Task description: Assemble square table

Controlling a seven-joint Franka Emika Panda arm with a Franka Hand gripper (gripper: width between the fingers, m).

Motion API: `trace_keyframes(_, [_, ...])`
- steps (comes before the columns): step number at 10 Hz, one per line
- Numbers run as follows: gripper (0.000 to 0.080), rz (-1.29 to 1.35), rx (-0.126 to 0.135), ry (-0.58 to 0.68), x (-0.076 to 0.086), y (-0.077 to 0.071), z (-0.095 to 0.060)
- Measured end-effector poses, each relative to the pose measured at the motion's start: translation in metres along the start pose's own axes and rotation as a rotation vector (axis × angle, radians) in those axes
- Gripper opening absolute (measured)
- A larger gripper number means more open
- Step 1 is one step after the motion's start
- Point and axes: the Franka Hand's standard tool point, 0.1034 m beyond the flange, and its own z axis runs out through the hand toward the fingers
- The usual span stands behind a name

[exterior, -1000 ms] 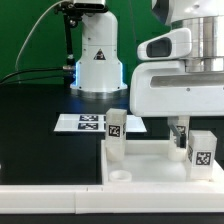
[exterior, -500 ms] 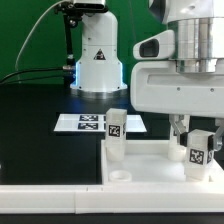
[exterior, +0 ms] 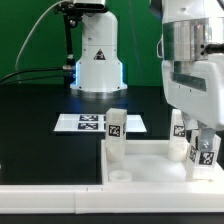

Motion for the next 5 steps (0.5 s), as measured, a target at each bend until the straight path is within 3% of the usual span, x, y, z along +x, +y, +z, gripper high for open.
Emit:
trace_keyframes(1, [0.0346,-0.012,0.0,0.0,-0.0001,0.0001,0.0002])
trace_keyframes(2, [0.0506,-0.06,0.0,0.0,0.0002,0.0001,0.0002])
trace_keyframes(3, [0.0506,-0.259,-0.023,-0.008,0.0031,0.0011,-0.0008])
trace_keyframes(4, [0.0617,-0.434,-0.03,-0.022,0.0053,-0.0031,-0.0049])
trace_keyframes(5, [0.0617,-0.592,-0.024,-0.033,0.0036,-0.0055,-0.0062])
